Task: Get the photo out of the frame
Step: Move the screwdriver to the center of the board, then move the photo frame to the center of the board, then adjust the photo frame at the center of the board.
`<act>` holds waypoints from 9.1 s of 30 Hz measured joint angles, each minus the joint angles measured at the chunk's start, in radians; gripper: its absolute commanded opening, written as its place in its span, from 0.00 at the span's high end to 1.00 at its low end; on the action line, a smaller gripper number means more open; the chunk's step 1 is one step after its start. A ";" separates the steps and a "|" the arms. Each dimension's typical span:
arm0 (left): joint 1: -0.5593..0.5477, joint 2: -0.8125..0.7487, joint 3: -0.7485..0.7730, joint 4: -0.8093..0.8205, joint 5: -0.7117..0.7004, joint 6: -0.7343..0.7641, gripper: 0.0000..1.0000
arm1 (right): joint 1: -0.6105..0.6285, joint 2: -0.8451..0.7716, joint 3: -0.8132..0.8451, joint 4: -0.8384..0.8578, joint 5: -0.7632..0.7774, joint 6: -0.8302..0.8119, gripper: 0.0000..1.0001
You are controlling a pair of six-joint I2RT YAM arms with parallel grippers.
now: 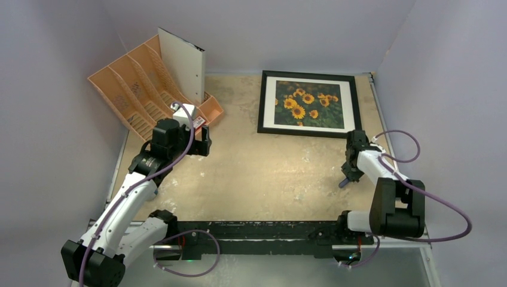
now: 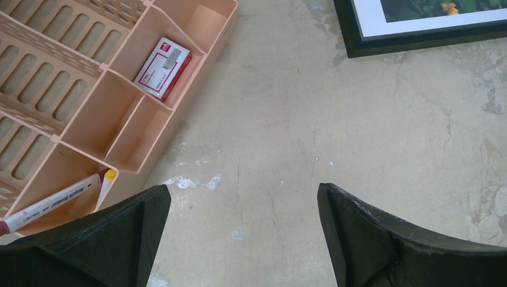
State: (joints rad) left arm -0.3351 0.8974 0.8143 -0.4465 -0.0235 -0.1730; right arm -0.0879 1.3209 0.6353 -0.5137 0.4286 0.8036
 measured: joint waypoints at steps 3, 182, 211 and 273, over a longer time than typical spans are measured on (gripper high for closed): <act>0.000 0.000 0.000 0.000 0.007 0.000 0.00 | -0.022 0.038 0.028 0.014 -0.002 -0.043 0.91; 0.024 0.591 0.051 0.299 0.196 -0.019 0.01 | 0.716 -0.345 -0.166 0.143 -0.229 0.187 0.13; 0.026 0.610 -0.140 0.464 0.319 -0.080 0.09 | 0.567 -0.132 -0.152 0.430 -0.352 0.142 0.09; -0.737 0.224 -0.400 0.352 -0.088 -0.549 0.07 | 0.418 0.177 0.237 0.159 -0.078 -0.278 0.03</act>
State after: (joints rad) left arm -1.0721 1.1217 0.4145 -0.0940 -0.1116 -0.7219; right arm 0.3305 1.4979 0.8726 -0.3546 0.3504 0.5251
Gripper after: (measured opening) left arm 0.901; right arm 0.967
